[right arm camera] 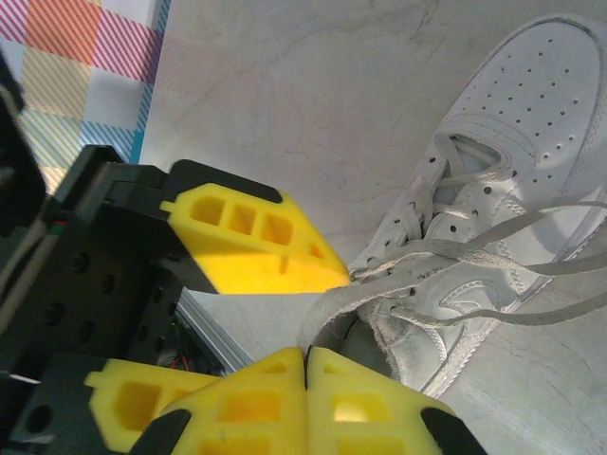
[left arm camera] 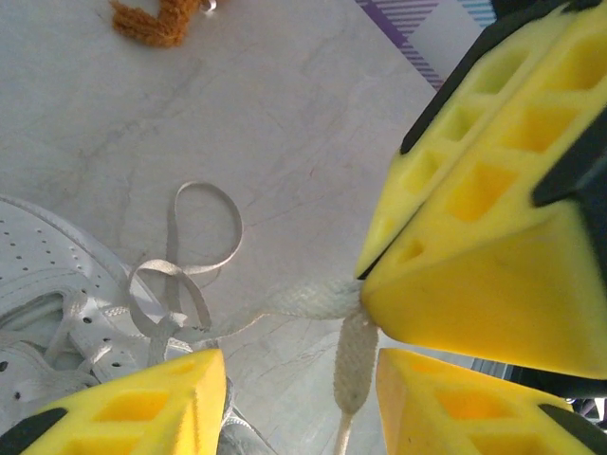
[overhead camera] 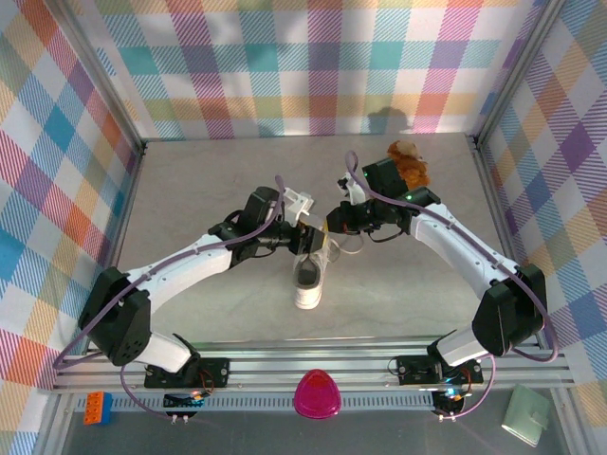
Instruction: Tie the shoes
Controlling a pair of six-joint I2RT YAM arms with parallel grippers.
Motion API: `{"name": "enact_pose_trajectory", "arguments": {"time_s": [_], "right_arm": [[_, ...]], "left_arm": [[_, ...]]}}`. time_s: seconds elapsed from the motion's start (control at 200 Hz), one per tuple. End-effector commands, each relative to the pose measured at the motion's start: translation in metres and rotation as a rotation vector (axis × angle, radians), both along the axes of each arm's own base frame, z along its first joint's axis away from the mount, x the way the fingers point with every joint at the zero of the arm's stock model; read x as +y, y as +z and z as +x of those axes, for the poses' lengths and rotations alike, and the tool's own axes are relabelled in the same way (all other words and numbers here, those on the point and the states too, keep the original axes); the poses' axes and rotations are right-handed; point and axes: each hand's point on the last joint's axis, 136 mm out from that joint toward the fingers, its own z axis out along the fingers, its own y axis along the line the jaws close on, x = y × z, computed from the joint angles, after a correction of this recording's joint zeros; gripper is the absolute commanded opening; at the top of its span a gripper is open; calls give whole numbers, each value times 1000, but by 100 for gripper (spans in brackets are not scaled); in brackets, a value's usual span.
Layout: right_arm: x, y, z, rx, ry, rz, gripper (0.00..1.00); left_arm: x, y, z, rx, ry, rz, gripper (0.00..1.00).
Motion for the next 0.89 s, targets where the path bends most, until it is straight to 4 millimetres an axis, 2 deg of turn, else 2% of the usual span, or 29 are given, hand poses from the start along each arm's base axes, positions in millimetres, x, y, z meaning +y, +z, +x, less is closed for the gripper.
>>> {"name": "enact_pose_trajectory", "arguments": {"time_s": [0.0,0.09,0.195,0.24,0.295,0.36,0.44,0.52,0.56,0.625,0.71,0.89], "right_arm": [[1,25,6,-41,-24,44,0],[2,24,6,-36,-24,49,0],[1,22,6,-34,-23,43,0],[0,22,5,-41,-21,35,8],[-5,24,5,-64,-26,9,18],[-16,27,8,-99,-48,-34,35],[-32,31,13,-118,-83,-62,45],[-52,25,21,-119,-146,-116,55],[-64,17,26,-113,-181,-162,58],[-82,-7,35,-81,-234,-250,59],[-97,-40,43,-26,-265,-361,59],[-110,-113,58,102,-270,-550,59]], "left_arm": [[-14,16,4,-62,-40,-36,45],[-16,15,5,-60,-41,-40,40],[-14,20,7,-77,-22,-39,8],[-9,22,10,-85,0,-32,0],[-3,24,13,-90,25,-30,0],[7,27,16,-80,53,-41,0],[20,29,19,-66,79,-54,0],[30,34,20,-70,93,-59,0],[35,35,20,-68,100,-58,0],[41,40,19,-74,105,-60,0],[46,44,19,-76,109,-61,0],[57,58,17,-103,119,-47,0]]}}
